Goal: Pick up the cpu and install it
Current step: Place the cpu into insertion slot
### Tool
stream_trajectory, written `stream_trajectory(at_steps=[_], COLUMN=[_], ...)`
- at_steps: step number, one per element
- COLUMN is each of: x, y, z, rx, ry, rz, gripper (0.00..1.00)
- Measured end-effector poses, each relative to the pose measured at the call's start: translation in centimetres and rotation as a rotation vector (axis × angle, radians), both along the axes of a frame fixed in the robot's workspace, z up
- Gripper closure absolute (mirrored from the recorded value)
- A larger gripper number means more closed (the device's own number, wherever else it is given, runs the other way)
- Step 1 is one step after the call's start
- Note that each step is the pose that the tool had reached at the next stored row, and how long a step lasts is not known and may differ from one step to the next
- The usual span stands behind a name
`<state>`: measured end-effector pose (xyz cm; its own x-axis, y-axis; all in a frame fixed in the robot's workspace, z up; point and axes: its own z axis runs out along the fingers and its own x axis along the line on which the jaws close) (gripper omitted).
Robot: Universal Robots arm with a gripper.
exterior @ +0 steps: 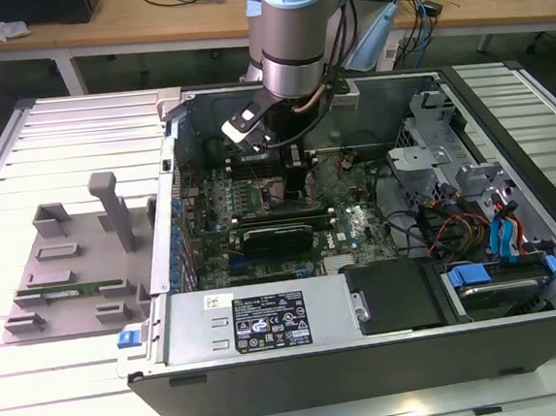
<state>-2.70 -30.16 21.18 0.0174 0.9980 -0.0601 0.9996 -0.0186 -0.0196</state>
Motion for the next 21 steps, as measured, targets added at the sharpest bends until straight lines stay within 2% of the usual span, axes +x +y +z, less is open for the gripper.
stream_trajectory(at_steps=[2,3,4,7,10,12,14,18,21], x=[-0.01,-0.02,-0.02,-0.02,-0.02,-0.03,-0.03,-0.03,-0.03], y=[-0.01,-0.01,-0.01,-0.01,-0.25,-1.02,-1.22,-1.26,-1.26], z=[0.93,1.18,1.37,1.97,2.25,2.25,2.32,3.62,5.04], rx=[-0.0001,-0.0001,-0.0001,0.0,0.0,-0.0001,0.0003,0.0009,0.0009], ry=[-0.0004,-0.0005,-0.0006,-0.0006,-0.0006,-0.0006,-0.0004,-0.0005,-0.0006], rz=[0.0,0.0,0.0,0.0,0.0,0.0,0.0,0.0,0.0], gripper=[0.64,0.69,0.69,0.89,0.89,0.89,0.89,0.89,0.89])
